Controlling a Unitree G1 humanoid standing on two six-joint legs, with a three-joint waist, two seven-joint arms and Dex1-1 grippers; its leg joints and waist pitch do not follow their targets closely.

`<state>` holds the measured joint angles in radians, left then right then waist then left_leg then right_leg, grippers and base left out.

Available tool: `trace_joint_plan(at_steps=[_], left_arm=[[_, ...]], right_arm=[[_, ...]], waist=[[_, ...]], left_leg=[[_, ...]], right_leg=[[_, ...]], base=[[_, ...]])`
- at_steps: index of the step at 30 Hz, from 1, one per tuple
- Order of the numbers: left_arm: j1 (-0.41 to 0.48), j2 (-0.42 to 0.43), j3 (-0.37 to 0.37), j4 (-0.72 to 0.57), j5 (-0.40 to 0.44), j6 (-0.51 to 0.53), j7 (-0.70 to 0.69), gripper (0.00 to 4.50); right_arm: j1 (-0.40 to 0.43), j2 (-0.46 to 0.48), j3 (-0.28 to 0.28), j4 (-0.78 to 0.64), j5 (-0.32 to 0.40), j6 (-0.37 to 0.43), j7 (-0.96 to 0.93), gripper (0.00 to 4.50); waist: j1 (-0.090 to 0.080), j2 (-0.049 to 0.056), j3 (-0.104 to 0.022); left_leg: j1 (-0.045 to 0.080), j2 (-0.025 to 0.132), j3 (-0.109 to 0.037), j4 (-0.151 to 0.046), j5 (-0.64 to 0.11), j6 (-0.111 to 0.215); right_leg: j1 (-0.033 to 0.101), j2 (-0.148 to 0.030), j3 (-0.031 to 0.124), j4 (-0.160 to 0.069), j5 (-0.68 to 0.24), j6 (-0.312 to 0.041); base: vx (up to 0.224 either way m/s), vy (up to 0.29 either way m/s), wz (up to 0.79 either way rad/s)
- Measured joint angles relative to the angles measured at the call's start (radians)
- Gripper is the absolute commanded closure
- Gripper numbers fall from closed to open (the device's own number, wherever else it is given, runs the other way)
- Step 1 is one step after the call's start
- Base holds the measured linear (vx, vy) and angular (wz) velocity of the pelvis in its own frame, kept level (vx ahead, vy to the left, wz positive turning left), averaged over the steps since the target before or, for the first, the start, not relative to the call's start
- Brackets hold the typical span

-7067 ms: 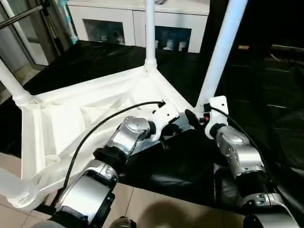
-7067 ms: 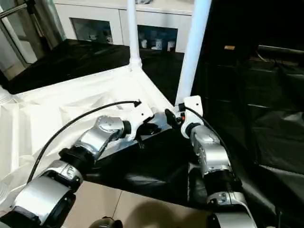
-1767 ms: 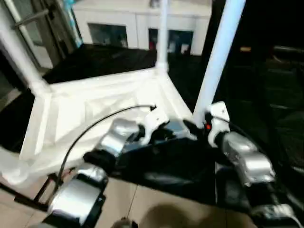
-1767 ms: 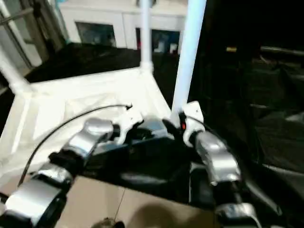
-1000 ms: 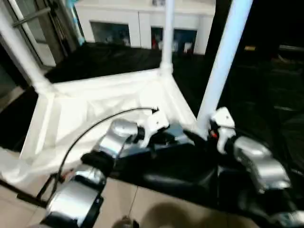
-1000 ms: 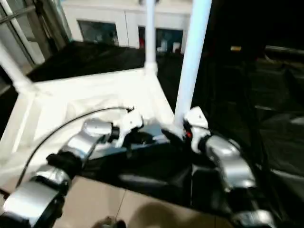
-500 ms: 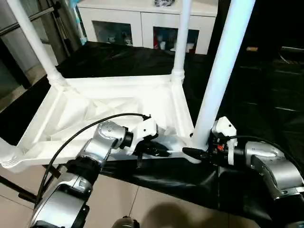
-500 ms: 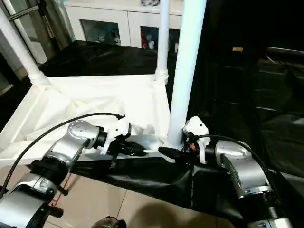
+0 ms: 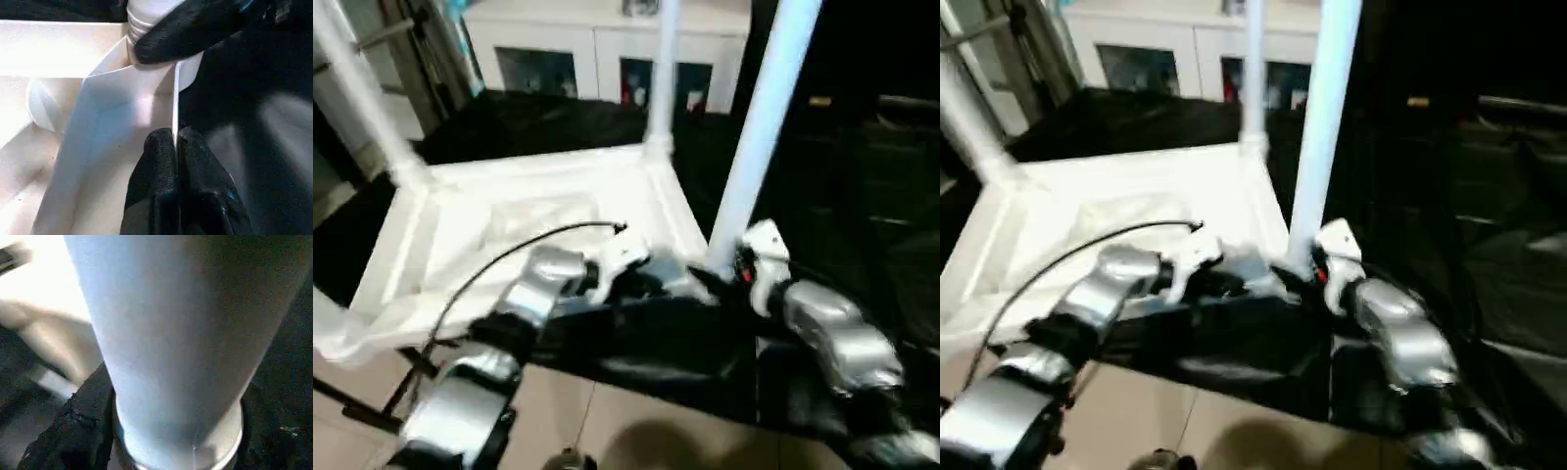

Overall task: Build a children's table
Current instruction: Rotate leg to tighten

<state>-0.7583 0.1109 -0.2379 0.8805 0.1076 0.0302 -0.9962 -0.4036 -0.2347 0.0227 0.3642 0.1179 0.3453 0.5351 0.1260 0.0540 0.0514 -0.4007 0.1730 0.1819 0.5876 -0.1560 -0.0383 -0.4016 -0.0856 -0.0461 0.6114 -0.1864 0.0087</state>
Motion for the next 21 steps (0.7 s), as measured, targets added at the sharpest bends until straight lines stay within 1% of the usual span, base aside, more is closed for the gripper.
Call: trace_joint_plan(at_steps=[2, 6, 7, 8, 11, 13, 18, 21], left_arm=[[-0.018, -0.035, 0.002, 0.02, 0.006, 0.019, 0.071, 4.5], [-0.063, -0.083, 0.009, 0.086, 0.007, 0.031, 0.176, 4.5], [-0.066, -0.088, 0.009, 0.091, 0.007, 0.031, 0.187, 4.5], [-0.07, -0.09, 0.009, 0.098, 0.008, 0.029, 0.19, 4.5], [-0.071, -0.09, 0.009, 0.102, 0.012, 0.019, 0.188, 4.5], [-0.071, -0.088, 0.009, 0.104, 0.017, 0.007, 0.175, 4.5], [-0.063, -0.059, 0.006, 0.103, 0.014, -0.032, 0.101, 4.5], [-0.036, -0.033, 0.003, 0.074, 0.003, -0.055, 0.03, 4.5]], right_arm=[[-0.031, 0.035, -0.024, 0.044, -0.008, -0.007, -0.101, 1.78], [-0.085, 0.085, -0.054, 0.127, -0.037, -0.049, -0.24, 1.78], [-0.09, 0.089, -0.06, 0.135, -0.037, -0.052, -0.245, 1.22], [-0.092, 0.093, -0.068, 0.14, -0.036, -0.056, -0.245, 1.22], [-0.09, 0.1, -0.078, 0.139, -0.032, -0.058, -0.226, 0.91], [-0.079, 0.098, -0.078, 0.134, -0.033, -0.073, -0.209, 0.7], [-0.034, 0.034, -0.035, 0.097, -0.033, -0.111, -0.071, 0.7], [-0.003, -0.016, -0.012, 0.057, -0.024, -0.114, 0.042, 0.7]], waist=[[-0.009, 0.0, 0.0], [-0.009, 0.001, -0.001], [-0.008, 0.001, -0.001], [-0.008, 0.001, -0.001], [-0.009, 0.0, -0.001], [-0.009, 0.0, 0.0], [-0.01, 0.0, 0.0], [-0.009, 0.001, 0.0]], left_leg=[[0.0, -0.002, 0.0, 0.0, 0.0, 0.0], [-0.001, -0.002, 0.001, -0.001, 0.0, 0.0], [-0.001, -0.002, 0.001, -0.001, 0.0, 0.0], [-0.001, -0.002, 0.001, -0.001, 0.0, 0.0], [-0.001, -0.002, 0.001, 0.0, 0.0, 0.0], [-0.001, -0.002, 0.001, -0.001, 0.0, 0.0], [-0.001, -0.002, 0.001, -0.002, 0.0, 0.0], [-0.002, -0.001, 0.001, -0.002, 0.0, 0.0]], right_leg=[[0.001, -0.002, 0.0, 0.0, 0.002, -0.003], [0.001, -0.003, -0.001, -0.001, 0.002, -0.004], [0.001, -0.003, -0.001, -0.001, 0.002, -0.003], [0.001, -0.003, -0.001, -0.001, 0.002, -0.003], [0.001, -0.003, -0.002, -0.001, 0.002, -0.003], [0.001, -0.003, -0.002, -0.001, 0.002, -0.003], [0.001, -0.003, -0.003, -0.001, 0.001, -0.002], [0.001, -0.003, -0.003, -0.001, 0.001, -0.001]], base=[[0.0, 0.0, 0.0], [0.0, 0.0, 0.0], [0.0, 0.0, 0.0], [0.0, 0.0, 0.0], [0.0, 0.0, 0.0], [0.0, 0.0, 0.0], [0.0, 0.0, 0.0], [0.0, 0.0, 0.0]])
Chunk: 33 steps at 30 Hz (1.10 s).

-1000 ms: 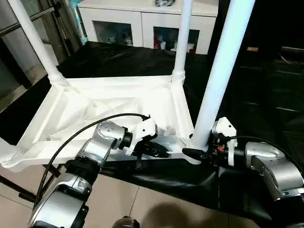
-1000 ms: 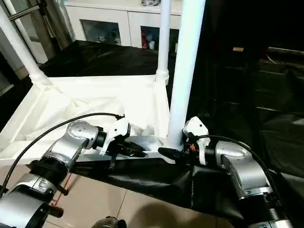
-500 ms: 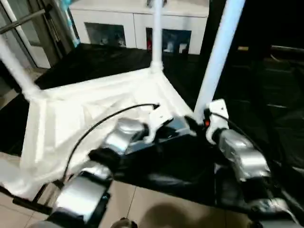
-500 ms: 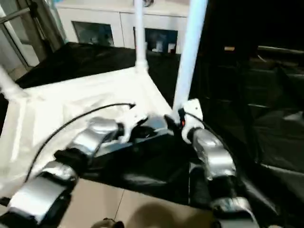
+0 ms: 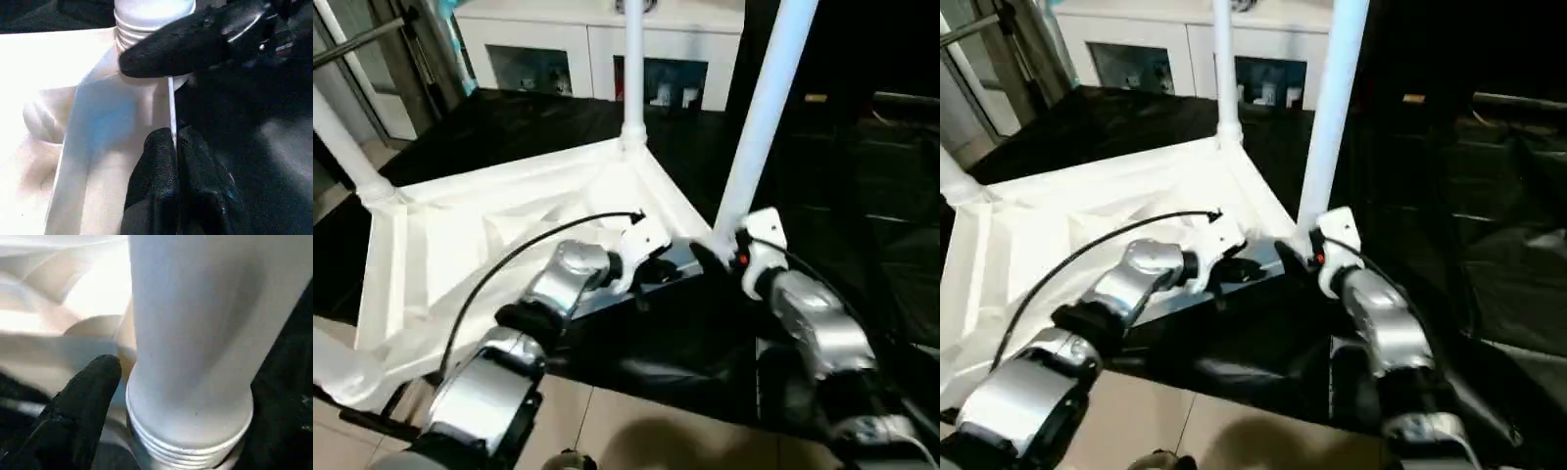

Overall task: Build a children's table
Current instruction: Rotate leg to tighten

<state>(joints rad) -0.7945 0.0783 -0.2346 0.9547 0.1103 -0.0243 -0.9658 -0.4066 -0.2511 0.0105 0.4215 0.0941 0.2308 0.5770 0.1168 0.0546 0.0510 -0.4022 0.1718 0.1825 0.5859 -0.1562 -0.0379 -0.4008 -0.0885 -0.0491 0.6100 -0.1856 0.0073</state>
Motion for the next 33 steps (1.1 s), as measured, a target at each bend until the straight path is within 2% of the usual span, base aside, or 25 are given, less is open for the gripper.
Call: trace_joint_plan(at_steps=[5, 9, 18, 25, 28, 33], left_arm=[[0.047, 0.056, -0.017, -0.069, -0.021, -0.032, -0.175, 4.5], [0.066, 0.076, -0.022, -0.1, -0.036, -0.032, -0.249, 4.5], [0.113, 0.121, -0.029, -0.175, -0.055, -0.032, -0.361, 4.5], [0.119, 0.124, -0.029, -0.187, -0.056, -0.024, -0.368, 4.5], [0.118, 0.121, -0.029, -0.183, -0.047, -0.024, -0.322, 4.5], [0.052, 0.053, -0.007, -0.08, -0.001, 0.003, -0.103, 4.5]], right_arm=[[0.068, -0.107, 0.05, -0.104, 0.047, 0.018, 0.231, 0.7], [0.1, -0.163, 0.068, -0.154, 0.074, 0.023, 0.327, 0.7], [0.141, -0.21, 0.078, -0.222, 0.117, 0.058, 0.44, 1.55], [0.147, -0.2, 0.083, -0.234, 0.13, 0.075, 0.436, 1.76], [0.146, -0.168, 0.074, -0.232, 0.11, 0.086, 0.372, 1.77], [0.057, -0.027, 0.027, -0.11, 0.03, 0.087, 0.058, 1.78]], waist=[[0.015, 0.001, 0.0], [0.026, 0.001, 0.0], [0.035, 0.002, 0.0], [0.035, 0.002, 0.0], [0.03, 0.002, 0.0], [0.011, 0.0, 0.0]], left_leg=[[0.0, 0.001, 0.0, 0.0, 0.0, 0.0], [0.0, 0.001, 0.001, 0.0, 0.0, 0.0], [0.0, 0.001, 0.002, 0.0, 0.0, 0.0], [0.0, 0.001, 0.002, 0.0, 0.0, 0.0], [0.0, 0.001, 0.002, 0.0, 0.0, 0.0], [0.001, 0.0, 0.002, 0.001, 0.0, 0.0]], right_leg=[[0.0, 0.0, -0.001, 0.001, 0.0, 0.0], [0.0, -0.001, -0.001, 0.001, 0.0, 0.0], [0.0, -0.002, -0.001, 0.001, 0.0, 0.0], [0.0, -0.002, -0.001, 0.001, 0.0, 0.0], [0.0, -0.002, -0.001, 0.002, 0.0, 0.0], [0.0, -0.003, -0.002, 0.001, -0.001, 0.001]], base=[[0.0, 0.0, 0.0], [0.0, 0.0, 0.0], [0.0, 0.0, 0.0], [0.0, 0.0, 0.0], [0.0, 0.0, 0.0], [0.0, 0.0, 0.0]])
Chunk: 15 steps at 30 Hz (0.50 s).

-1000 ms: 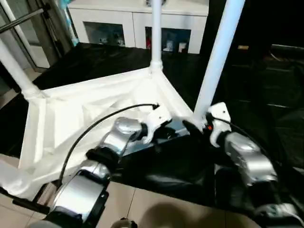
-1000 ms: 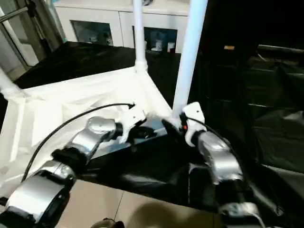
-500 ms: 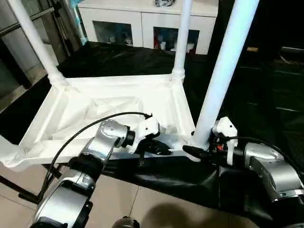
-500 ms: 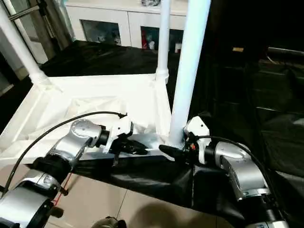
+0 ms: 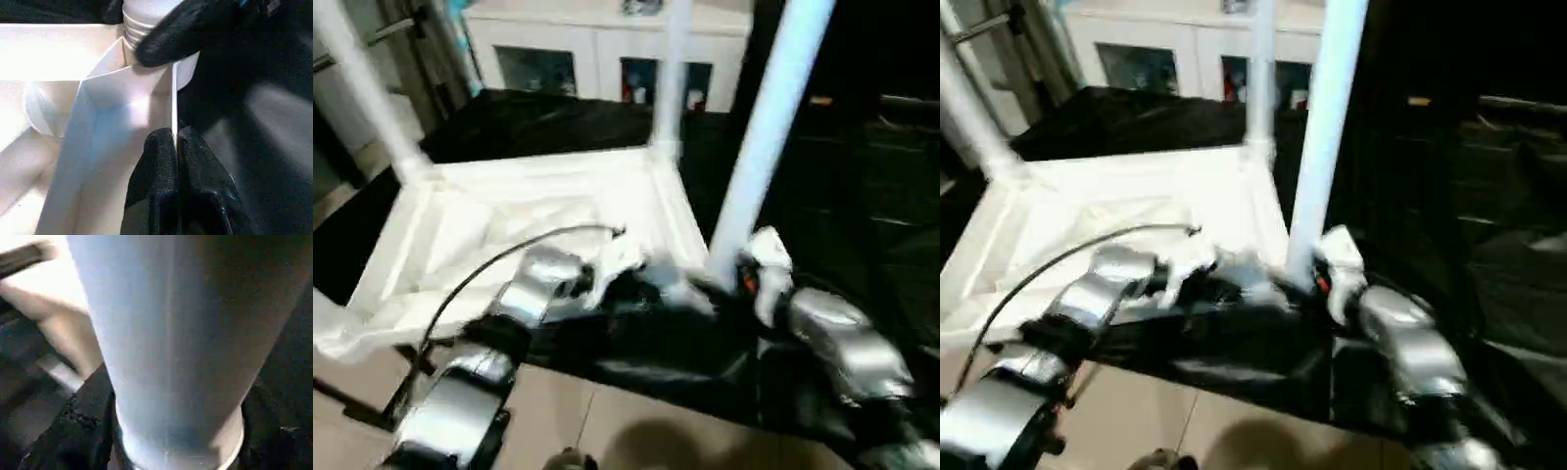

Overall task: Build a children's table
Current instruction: Rotate leg to tighten

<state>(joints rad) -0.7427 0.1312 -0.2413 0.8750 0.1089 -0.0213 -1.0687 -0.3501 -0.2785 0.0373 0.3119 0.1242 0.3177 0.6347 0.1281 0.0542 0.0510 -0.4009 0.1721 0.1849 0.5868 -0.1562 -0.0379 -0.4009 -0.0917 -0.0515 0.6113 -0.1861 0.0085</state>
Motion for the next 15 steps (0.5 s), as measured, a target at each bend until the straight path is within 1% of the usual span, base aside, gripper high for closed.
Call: trace_joint_plan(at_steps=[4, 5, 8, 10, 11, 12, 13, 15], left_arm=[[-0.035, -0.041, 0.004, 0.046, 0.006, 0.026, 0.105, 4.5], [-0.053, -0.062, 0.011, 0.071, 0.007, 0.039, 0.151, 4.5], [-0.085, -0.102, 0.027, 0.125, 0.017, 0.044, 0.224, 4.5], [-0.086, -0.106, 0.028, 0.126, 0.019, 0.043, 0.227, 4.5], [-0.087, -0.106, 0.028, 0.126, 0.02, 0.043, 0.227, 4.5], [-0.087, -0.106, 0.028, 0.126, 0.02, 0.043, 0.225, 4.5], [-0.086, -0.105, 0.028, 0.126, 0.02, 0.041, 0.221, 4.5], [-0.086, -0.101, 0.027, 0.126, 0.02, 0.034, 0.199, 4.5]], right_arm=[[-0.052, 0.068, -0.034, 0.069, -0.012, 0.003, -0.154, 1.78], [-0.083, 0.095, -0.051, 0.106, -0.023, 0.0, -0.221, 1.78], [-0.124, 0.132, -0.076, 0.171, -0.053, -0.032, -0.31, 1.78], [-0.124, 0.133, -0.082, 0.174, -0.053, -0.038, -0.31, 1.78], [-0.124, 0.134, -0.084, 0.174, -0.052, -0.039, -0.309, 1.22], [-0.123, 0.134, -0.087, 0.172, -0.049, -0.037, -0.304, 1.08], [-0.12, 0.134, -0.088, 0.169, -0.046, -0.037, -0.297, 1.08], [-0.109, 0.126, -0.086, 0.159, -0.043, -0.046, -0.262, 0.86]], waist=[[-0.01, -0.001, -0.001], [-0.014, -0.002, -0.001], [-0.015, -0.001, -0.001], [-0.012, -0.001, -0.001], [-0.012, -0.001, -0.001], [-0.011, -0.001, -0.001], [-0.011, -0.001, -0.001], [-0.011, -0.001, -0.001]], left_leg=[[0.001, 0.0, 0.0, 0.0, 0.0, 0.0], [0.0, 0.0, 0.0, 0.0, 0.0, 0.0], [0.0, -0.001, 0.0, -0.001, 0.0, 0.0], [0.0, 0.0, 0.0, -0.001, 0.0, 0.0], [0.0, 0.0, 0.0, -0.001, 0.0, 0.0], [0.0, 0.0, 0.0, -0.001, 0.0, 0.0], [0.0, 0.0, 0.0, -0.001, 0.0, 0.0], [0.0, 0.0, 0.0, -0.001, 0.0, 0.0]], right_leg=[[0.001, 0.0, 0.0, 0.0, 0.001, -0.002], [0.001, 0.0, 0.0, 0.0, 0.002, -0.004], [0.001, 0.0, 0.0, -0.001, 0.002, -0.004], [0.001, 0.0, 0.0, -0.001, 0.001, -0.002], [0.002, 0.0, -0.001, -0.001, 0.001, -0.002], [0.001, 0.0, -0.001, -0.001, 0.001, -0.002], [0.002, 0.0, -0.001, -0.001, 0.001, -0.002], [0.001, 0.0, -0.001, -0.001, 0.001, -0.002]], base=[[0.0, 0.0, 0.0], [0.0, 0.0, 0.0], [0.0, 0.0, 0.0], [0.0, 0.0, 0.0], [0.0, 0.0, 0.0], [0.0, 0.0, 0.0], [0.0, 0.0, 0.0], [0.0, 0.0, 0.0]])
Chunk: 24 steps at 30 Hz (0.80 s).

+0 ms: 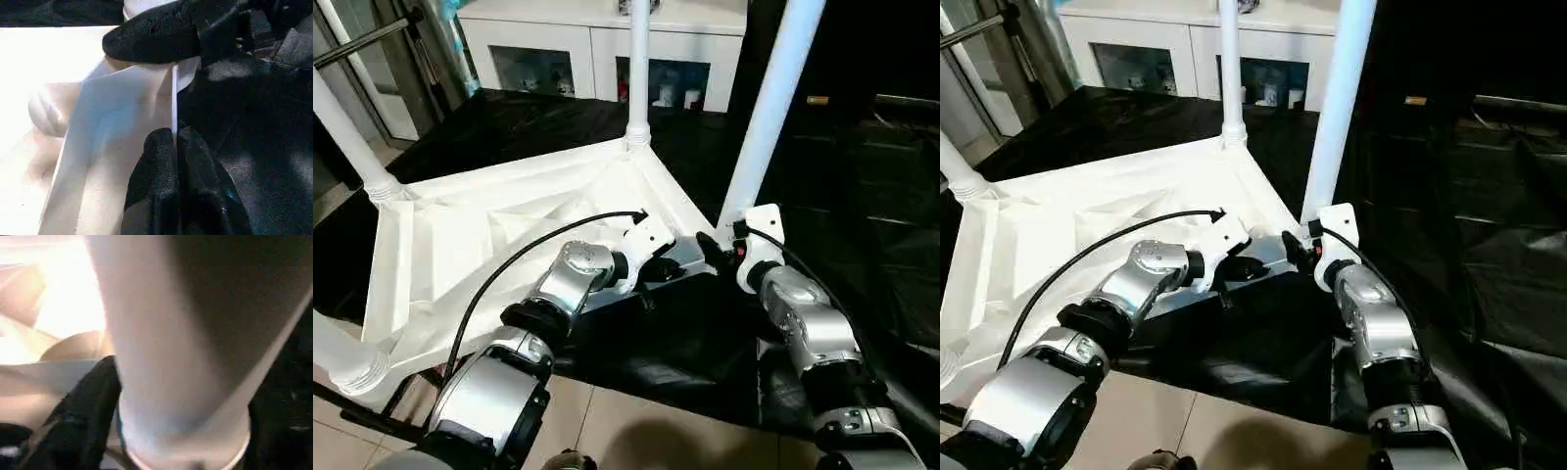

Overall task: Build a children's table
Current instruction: Rotate leg to tighten

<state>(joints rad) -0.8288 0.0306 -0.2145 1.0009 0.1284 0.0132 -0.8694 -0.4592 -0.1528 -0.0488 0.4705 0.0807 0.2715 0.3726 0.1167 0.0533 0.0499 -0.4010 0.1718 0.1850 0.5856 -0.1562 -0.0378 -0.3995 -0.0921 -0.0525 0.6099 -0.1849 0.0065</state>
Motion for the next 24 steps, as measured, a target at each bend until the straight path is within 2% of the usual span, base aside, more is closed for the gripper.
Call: trace_joint_plan(at_steps=[1, 4, 8, 13, 16, 24], left_arm=[[0.002, 0.007, -0.001, -0.003, 0.0, -0.008, -0.022, 4.5], [0.018, 0.036, -0.008, -0.02, -0.006, -0.035, -0.091, 4.5], [0.038, 0.058, -0.01, -0.043, -0.018, -0.051, -0.178, 4.5], [0.076, 0.1, -0.029, -0.098, -0.038, -0.076, -0.315, 4.5], [0.094, 0.127, -0.032, -0.129, -0.056, -0.076, -0.383, 4.5], [0.12, 0.161, -0.038, -0.172, -0.07, -0.073, -0.476, 4.5]], right_arm=[[0.014, -0.018, 0.012, -0.013, 0.0, -0.008, 0.036, 0.72], [0.056, -0.075, 0.044, -0.059, 0.011, -0.021, 0.164, 0.72], [0.098, -0.146, 0.059, -0.109, 0.044, -0.02, 0.316, 0.72], [0.14, -0.244, 0.108, -0.175, 0.084, -0.008, 0.503, 0.72], [0.151, -0.275, 0.124, -0.206, 0.107, 0.003, 0.579, 0.72], [0.178, -0.315, 0.142, -0.258, 0.125, 0.032, 0.666, 1.45]], waist=[[0.0, 0.0, 0.0], [0.0, 0.0, 0.0], [0.003, 0.001, 0.0], [0.023, 0.002, 0.001], [0.027, 0.003, 0.001], [0.037, 0.003, 0.001]], left_leg=[[0.0, 0.0, 0.0, 0.0, 0.0, 0.0], [-0.001, 0.0, 0.0, 0.0, 0.0, 0.0], [-0.001, 0.001, 0.0, 0.0, 0.0, 0.0], [-0.001, 0.002, 0.0, 0.0, 0.0, 0.0], [-0.001, 0.002, 0.0, 0.0, 0.0, 0.0], [-0.001, 0.002, 0.0, 0.0, 0.0, 0.0]], right_leg=[[0.0, 0.0, 0.0, 0.0, 0.0, 0.0], [0.0, 0.0, 0.0, 0.0, -0.001, 0.001], [-0.001, 0.0, -0.002, 0.0, -0.001, 0.002], [-0.001, 0.0, -0.002, 0.0, -0.001, 0.002], [-0.001, 0.0, -0.002, 0.001, -0.001, 0.002], [-0.001, 0.0, -0.002, 0.001, -0.001, 0.002]], base=[[0.0, 0.0, 0.0], [0.0, 0.0, 0.0], [0.0, 0.0, 0.0], [0.0, 0.0, 0.0], [0.0, 0.0, 0.0], [0.0, 0.0, 0.0]])
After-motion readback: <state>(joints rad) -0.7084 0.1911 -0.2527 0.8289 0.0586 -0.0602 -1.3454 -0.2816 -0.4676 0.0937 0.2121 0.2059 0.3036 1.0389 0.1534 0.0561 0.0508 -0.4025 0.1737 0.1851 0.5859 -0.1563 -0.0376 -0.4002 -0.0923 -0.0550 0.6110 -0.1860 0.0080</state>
